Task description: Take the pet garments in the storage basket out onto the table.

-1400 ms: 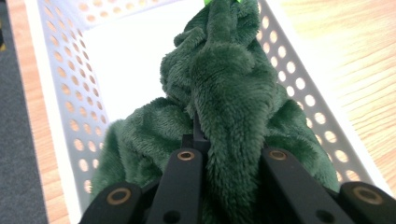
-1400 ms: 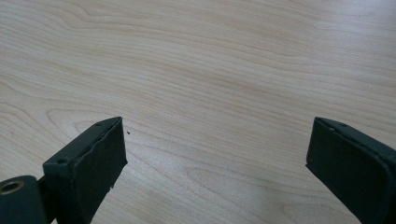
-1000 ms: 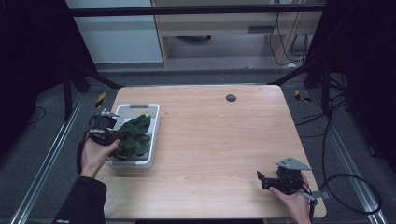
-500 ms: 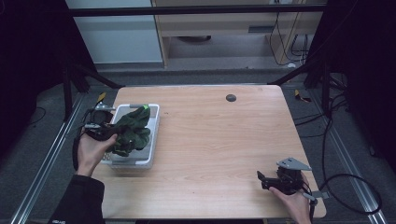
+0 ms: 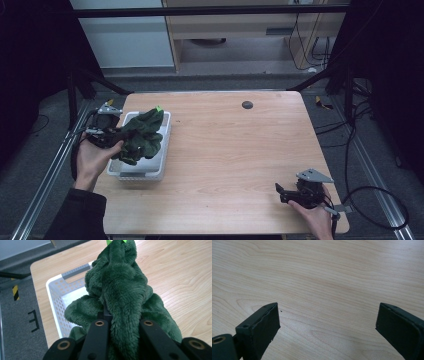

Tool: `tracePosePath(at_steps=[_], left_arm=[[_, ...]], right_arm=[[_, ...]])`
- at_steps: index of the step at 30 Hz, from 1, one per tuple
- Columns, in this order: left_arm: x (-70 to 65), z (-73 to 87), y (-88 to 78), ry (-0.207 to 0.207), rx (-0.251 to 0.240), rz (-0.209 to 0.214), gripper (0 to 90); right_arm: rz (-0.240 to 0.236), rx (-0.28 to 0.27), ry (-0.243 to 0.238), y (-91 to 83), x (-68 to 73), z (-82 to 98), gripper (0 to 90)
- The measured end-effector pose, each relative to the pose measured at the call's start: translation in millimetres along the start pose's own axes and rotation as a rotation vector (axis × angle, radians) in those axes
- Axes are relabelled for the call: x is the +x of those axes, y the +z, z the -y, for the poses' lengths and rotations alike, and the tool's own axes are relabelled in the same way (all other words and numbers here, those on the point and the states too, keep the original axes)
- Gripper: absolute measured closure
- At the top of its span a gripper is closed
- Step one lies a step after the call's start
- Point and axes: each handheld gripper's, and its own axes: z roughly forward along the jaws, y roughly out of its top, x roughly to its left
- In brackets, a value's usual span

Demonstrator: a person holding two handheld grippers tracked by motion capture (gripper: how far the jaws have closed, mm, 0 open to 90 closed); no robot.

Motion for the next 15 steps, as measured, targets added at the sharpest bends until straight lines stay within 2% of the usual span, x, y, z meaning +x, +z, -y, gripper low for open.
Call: tracePosePath(at_steps=[2, 15], left_arm=[[-2.3, -2.9, -7.0, 0.009, -0.007, 0.004, 82.8], [-16.4, -14.7, -26.0, 0.06, -0.027, 0.022, 82.8]], right_arm=[[-0.004, 0.001, 0.006, -0.5, 0.3, -0.3, 5.2], [-0.002, -0.003, 0.007, -1.1, 0.3, -0.5, 5.2]])
